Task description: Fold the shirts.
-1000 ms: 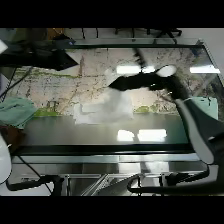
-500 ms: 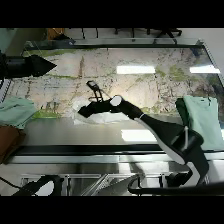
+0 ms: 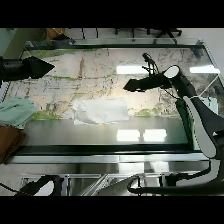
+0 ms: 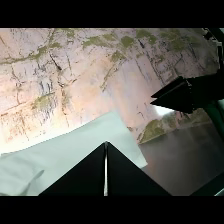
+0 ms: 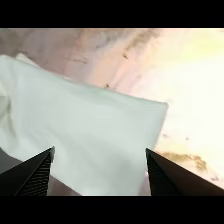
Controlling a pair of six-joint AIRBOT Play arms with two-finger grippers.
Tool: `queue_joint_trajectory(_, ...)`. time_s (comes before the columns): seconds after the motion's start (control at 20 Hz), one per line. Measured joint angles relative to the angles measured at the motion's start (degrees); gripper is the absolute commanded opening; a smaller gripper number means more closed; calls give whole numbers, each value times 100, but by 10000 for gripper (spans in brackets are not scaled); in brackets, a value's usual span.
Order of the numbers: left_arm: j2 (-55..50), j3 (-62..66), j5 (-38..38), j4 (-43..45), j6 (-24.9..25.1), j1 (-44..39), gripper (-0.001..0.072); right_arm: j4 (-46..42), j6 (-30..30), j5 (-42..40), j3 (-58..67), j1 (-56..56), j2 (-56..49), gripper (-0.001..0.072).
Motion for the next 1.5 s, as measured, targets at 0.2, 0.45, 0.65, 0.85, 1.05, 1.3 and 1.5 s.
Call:
queue_joint_trajectory(0.2,4,-7,-90,0,0,0,20,-63,249,446,-4,-133,-636,641)
queue_joint_trajectory(0.45,4,-7,-227,15,9,0,20,310,195,492,-4,85,-1368,641)
queue_joint_trajectory(0.65,4,-7,-269,15,15,0,20,879,-11,426,7,271,-1720,423)
queue_joint_trajectory(0.85,4,-7,-284,15,15,0,20,1329,-426,476,57,295,-1818,21)
queue_joint_trajectory(1.05,7,-7,-286,13,13,0,20,2159,-750,737,621,7,-1373,20)
queue_joint_trajectory(1.3,7,-7,-293,15,7,0,20,2507,-492,811,1648,-1021,-616,20)
queue_joint_trajectory(1.5,7,-7,-304,15,4,0,20,2577,-79,640,1943,-2282,-142,20)
